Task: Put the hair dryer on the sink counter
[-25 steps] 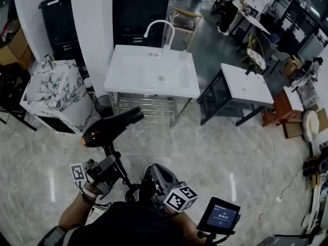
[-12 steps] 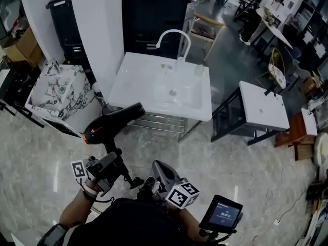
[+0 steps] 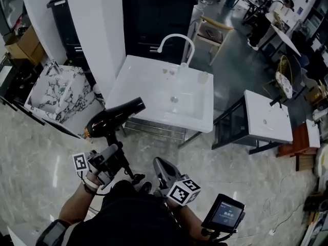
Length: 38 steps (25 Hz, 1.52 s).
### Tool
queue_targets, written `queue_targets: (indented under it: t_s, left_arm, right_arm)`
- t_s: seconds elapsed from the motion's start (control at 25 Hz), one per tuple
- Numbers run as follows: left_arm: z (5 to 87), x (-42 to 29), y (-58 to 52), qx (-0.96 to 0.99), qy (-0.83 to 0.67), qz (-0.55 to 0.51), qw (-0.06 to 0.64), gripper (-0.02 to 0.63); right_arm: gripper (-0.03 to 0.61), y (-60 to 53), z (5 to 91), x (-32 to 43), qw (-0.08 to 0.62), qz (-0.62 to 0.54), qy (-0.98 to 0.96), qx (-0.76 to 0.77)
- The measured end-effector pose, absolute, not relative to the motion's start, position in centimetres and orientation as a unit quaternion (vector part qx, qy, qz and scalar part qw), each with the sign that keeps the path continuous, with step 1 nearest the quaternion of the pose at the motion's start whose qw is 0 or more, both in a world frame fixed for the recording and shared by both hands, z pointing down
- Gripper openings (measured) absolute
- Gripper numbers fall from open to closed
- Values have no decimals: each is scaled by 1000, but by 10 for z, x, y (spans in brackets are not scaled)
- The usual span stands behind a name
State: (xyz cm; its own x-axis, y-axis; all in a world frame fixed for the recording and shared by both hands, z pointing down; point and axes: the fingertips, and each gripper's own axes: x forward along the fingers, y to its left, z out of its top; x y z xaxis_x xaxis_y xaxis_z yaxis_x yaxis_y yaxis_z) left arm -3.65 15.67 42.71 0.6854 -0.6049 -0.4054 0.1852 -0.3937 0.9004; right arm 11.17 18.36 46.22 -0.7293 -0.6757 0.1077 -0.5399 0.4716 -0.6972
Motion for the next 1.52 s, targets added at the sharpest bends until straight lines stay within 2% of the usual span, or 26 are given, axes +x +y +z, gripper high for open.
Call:
queue_targets:
  t_s: [0.44,1.08,1.52]
  left_arm:
    - [445,-52,60,752,-135,-347,544,156]
    - [561,-79,-142,746,-119,-157,636,156]
    - [593,-63,-207,729,-65,-123,670,156]
  right_arm:
    - [6,99,474,115,99,-375,835,-389]
    - [6,-52,505,69,95,-427,765,-472]
    - [6,-87,519,62,80,-448,736,-502]
